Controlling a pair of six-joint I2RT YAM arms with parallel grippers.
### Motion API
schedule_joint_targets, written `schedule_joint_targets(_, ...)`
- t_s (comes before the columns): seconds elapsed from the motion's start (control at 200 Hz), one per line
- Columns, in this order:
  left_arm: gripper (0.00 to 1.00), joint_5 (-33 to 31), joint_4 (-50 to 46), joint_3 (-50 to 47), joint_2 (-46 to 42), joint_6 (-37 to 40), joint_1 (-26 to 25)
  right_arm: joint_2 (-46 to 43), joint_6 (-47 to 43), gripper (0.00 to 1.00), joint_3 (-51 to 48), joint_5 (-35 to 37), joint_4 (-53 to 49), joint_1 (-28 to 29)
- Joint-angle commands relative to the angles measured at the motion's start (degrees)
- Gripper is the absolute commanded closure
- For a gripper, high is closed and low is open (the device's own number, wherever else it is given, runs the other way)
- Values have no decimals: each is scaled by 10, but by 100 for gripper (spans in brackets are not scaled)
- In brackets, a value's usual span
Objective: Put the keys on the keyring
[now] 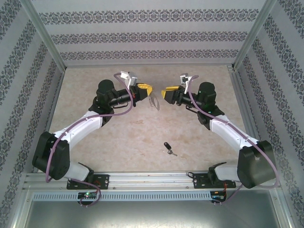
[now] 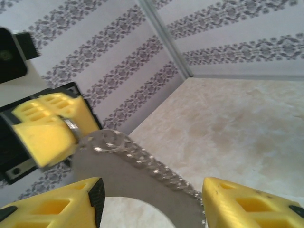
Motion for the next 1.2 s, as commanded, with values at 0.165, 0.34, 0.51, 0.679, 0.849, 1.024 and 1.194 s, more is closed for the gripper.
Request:
schedule_joint_targets(0.165,100,27,55,-13,-17,66,-7,-10,-32,43,11,-46,54,24)
schedule_joint_targets(0.34,100,61,82,-7,-9,42,-7,-12,-46,44,17,-47,48,35)
schedule_joint_targets(0.51,100,79,109,-1,6,4,-7,-22,-46,47,17,-47,48,35)
schedule_joint_targets(0.679,100,86,116,0,12,-10,-7,-37,-46,49,17,-45,42,38)
schedule_joint_targets(0.849,100,92,121,2,16,-20,-10,-39,-46,54,26,-47,41,43)
schedule_joint_targets(1.024,100,98,123,7,19,-27,-13,-34,-46,59,36,-57,38,50)
schedule_joint_targets(1.194,100,101,122,10,17,-30,-15,-31,-50,64,43,-61,29,56)
